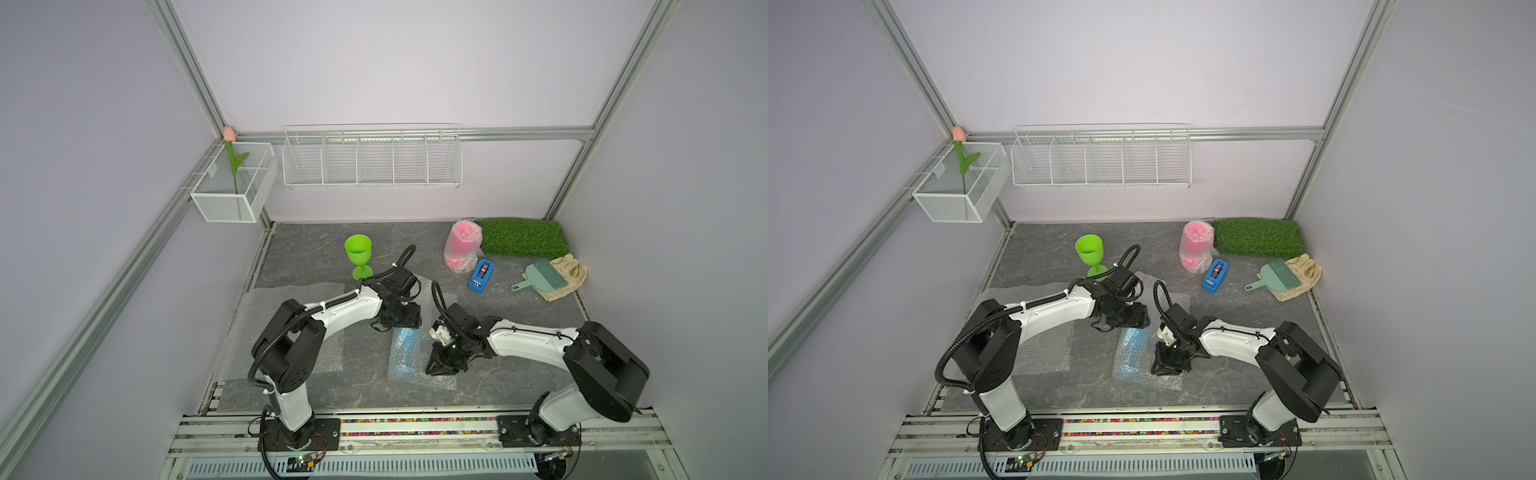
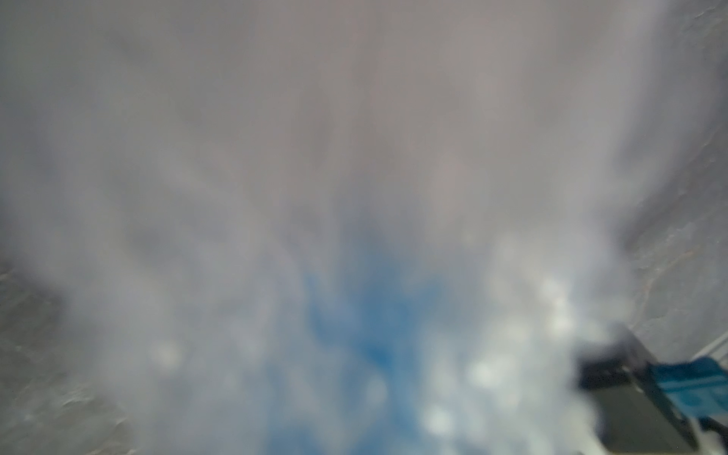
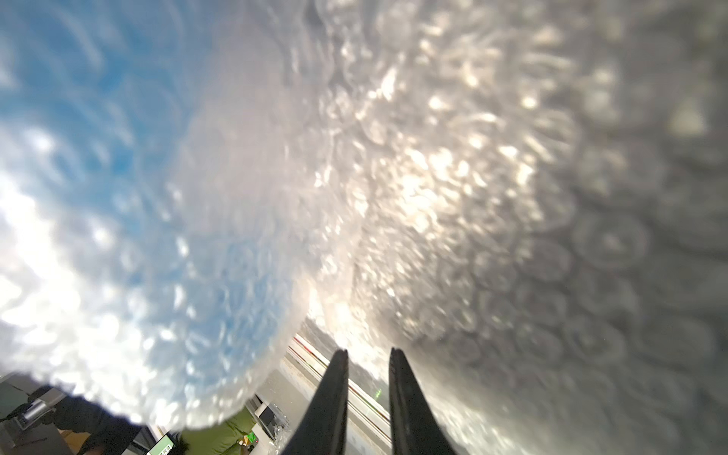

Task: Wrap wine glasses in bubble wrap
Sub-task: Wrap the wine glass in bubble wrap, then adjust the bubble wrap at the center of the board.

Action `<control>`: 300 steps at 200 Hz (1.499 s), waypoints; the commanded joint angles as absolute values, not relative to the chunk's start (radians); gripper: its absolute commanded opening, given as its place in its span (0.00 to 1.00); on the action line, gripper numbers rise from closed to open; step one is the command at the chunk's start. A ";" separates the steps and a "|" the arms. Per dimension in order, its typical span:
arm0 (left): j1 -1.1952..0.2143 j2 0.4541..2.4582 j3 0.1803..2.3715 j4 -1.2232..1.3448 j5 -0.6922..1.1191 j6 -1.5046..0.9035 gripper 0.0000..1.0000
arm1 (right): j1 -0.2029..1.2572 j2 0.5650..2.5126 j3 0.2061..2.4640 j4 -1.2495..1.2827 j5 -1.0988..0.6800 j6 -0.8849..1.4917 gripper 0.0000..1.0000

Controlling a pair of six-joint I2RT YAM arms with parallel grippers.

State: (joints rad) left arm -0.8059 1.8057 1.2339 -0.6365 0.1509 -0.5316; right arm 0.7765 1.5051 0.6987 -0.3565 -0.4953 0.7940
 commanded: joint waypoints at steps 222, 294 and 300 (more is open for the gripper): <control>-0.948 2.104 1.578 -1.075 -0.173 -0.614 0.50 | 0.624 1.398 0.314 0.408 -0.717 1.068 0.46; -0.945 2.114 1.588 -1.071 -0.162 -0.607 0.50 | 0.625 1.231 0.379 0.278 -0.630 0.981 0.61; -0.945 2.114 1.588 -1.071 -0.162 -0.607 0.50 | 0.626 1.229 0.387 0.240 -0.615 0.970 0.61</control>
